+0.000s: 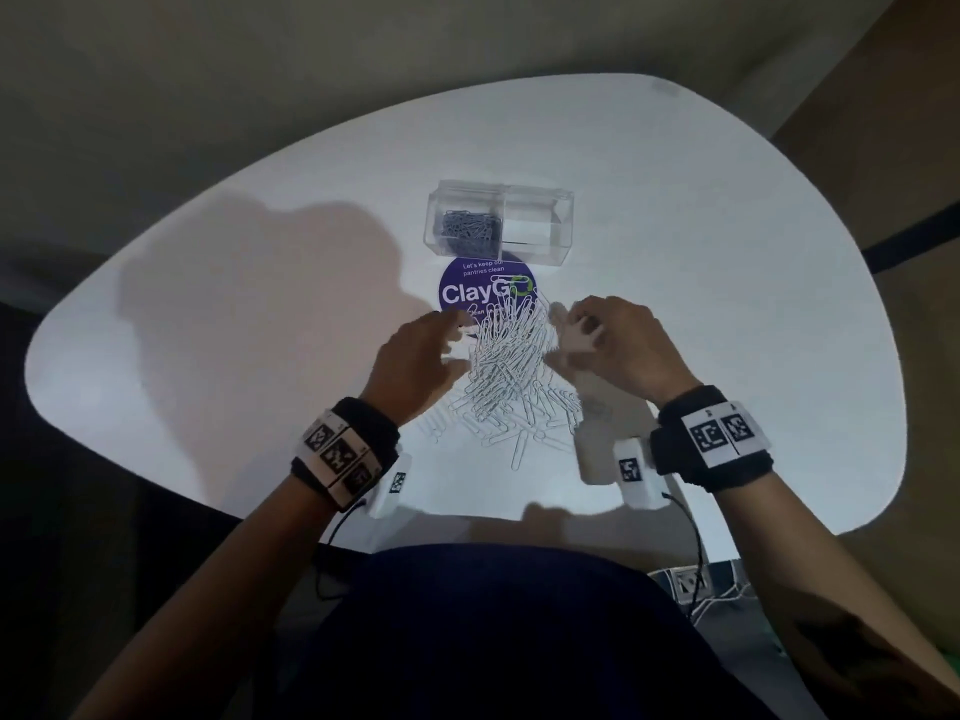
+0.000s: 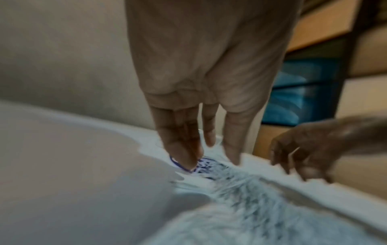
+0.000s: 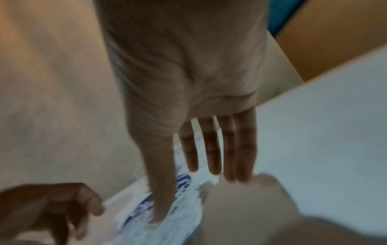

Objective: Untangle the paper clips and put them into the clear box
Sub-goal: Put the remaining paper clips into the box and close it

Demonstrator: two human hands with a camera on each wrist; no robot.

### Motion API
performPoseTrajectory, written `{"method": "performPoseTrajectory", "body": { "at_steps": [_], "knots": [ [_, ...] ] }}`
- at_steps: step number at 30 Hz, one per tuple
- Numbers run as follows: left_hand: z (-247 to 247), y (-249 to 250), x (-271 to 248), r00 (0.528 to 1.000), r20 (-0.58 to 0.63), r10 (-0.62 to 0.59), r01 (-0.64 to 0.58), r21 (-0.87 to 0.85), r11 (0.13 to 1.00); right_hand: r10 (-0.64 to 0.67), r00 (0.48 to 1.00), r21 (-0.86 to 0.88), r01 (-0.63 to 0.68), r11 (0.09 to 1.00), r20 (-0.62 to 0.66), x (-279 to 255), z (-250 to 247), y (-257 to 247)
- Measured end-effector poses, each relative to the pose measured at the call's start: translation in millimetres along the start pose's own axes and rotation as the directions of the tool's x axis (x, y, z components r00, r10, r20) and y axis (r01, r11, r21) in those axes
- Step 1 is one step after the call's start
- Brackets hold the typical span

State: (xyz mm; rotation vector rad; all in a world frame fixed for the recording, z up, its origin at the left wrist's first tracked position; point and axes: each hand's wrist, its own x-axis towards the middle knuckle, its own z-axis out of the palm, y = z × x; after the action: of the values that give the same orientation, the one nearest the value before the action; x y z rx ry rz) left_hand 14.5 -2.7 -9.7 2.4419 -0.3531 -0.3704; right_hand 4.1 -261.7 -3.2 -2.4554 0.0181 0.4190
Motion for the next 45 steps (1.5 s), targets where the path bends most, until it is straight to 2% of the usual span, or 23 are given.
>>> {"method": "performPoseTrajectory", "body": {
  "at_steps": [2, 3, 5, 7, 10, 13, 15, 17, 19, 22, 24, 29, 31, 37, 41, 45],
  "knots": [
    [-2.7, -9.3, -6.5, 0.991, 0.094, -0.093, 0.066, 0.261, 0.963, 0.093, 0.980, -0.294, -0.038, 0.955, 0.174, -6.1, -3.8, 9.4],
    [-1.9, -12.6, -8.3, 0.970, 0.184, -0.159, 0.085, 0.357, 0.930, 0.120, 0.960, -0.345, -0.027, 0.938, 0.252, -9.5, 0.6, 13.0],
    [3.0, -15.0, -10.2, 0.924, 0.321, -0.208, 0.073, 0.386, 0.919, 0.070, 0.932, -0.353, 0.064, 0.934, 0.354, -14.2, 16.7, 19.1],
    [9.5, -12.9, -8.1, 0.927, 0.350, -0.137, 0.027, 0.301, 0.953, -0.030, 0.929, -0.344, 0.166, 0.924, 0.368, -13.0, 32.9, 20.0],
    [18.6, -3.5, -1.3, 0.950, 0.308, -0.055, 0.010, 0.146, 0.989, -0.058, 0.954, -0.209, 0.124, 0.970, 0.295, -5.8, 39.3, 9.6],
    [22.1, 3.7, 9.4, 0.964, 0.252, -0.081, 0.099, -0.059, 0.993, -0.089, 0.974, -0.052, 0.102, 0.993, 0.206, 0.9, 40.0, 4.7],
    [19.9, 1.1, 14.1, 0.977, 0.198, -0.076, 0.109, -0.164, 0.980, -0.093, 0.982, 0.063, 0.084, 0.994, 0.165, 2.3, 36.6, 4.5],
    [14.5, -3.9, 13.1, 0.992, 0.124, -0.013, 0.038, -0.199, 0.979, -0.076, 0.990, 0.184, 0.053, 0.982, 0.121, 1.3, 30.5, 9.3],
    [10.1, -10.0, 9.5, 0.995, 0.086, 0.044, -0.033, -0.122, 0.992, -0.077, 0.995, 0.233, 0.060, 0.971, 0.067, -1.0, 24.2, 14.5],
    [10.6, -9.9, 9.0, 0.990, 0.133, 0.044, -0.061, 0.129, 0.990, -0.062, 0.998, 0.173, 0.058, 0.983, 0.021, -0.9, 26.2, 20.0],
    [17.9, -2.2, 14.3, 0.984, 0.170, 0.052, -0.090, 0.225, 0.970, -0.075, 0.997, 0.066, 0.073, 0.995, 0.024, 2.2, 29.8, 15.3],
    [44.9, 23.6, 26.8, 0.972, 0.232, -0.023, -0.087, 0.452, 0.888, -0.060, 0.985, -0.254, 0.100, 0.962, 0.160, 13.2, 31.8, -10.8],
    [49.5, 28.8, 30.2, 0.983, 0.182, -0.001, -0.077, 0.421, 0.904, -0.057, 0.985, -0.310, 0.105, 0.945, 0.161, 17.0, 33.1, -12.1],
    [46.4, 25.2, 36.4, 0.999, 0.027, 0.033, -0.037, 0.160, 0.986, -0.092, 0.985, -0.252, 0.127, 0.959, 0.145, 21.6, 37.9, -7.8],
    [32.4, 21.3, 38.2, 0.999, -0.026, -0.031, 0.030, -0.027, 0.999, -0.096, 0.988, -0.169, 0.115, 0.979, 0.120, 23.2, 39.1, -9.9],
    [13.6, 22.3, 36.7, 0.998, -0.053, -0.032, 0.030, -0.046, 0.999, -0.088, 0.993, -0.208, 0.103, 0.973, 0.080, 24.7, 37.9, -13.4]
  ]
}}
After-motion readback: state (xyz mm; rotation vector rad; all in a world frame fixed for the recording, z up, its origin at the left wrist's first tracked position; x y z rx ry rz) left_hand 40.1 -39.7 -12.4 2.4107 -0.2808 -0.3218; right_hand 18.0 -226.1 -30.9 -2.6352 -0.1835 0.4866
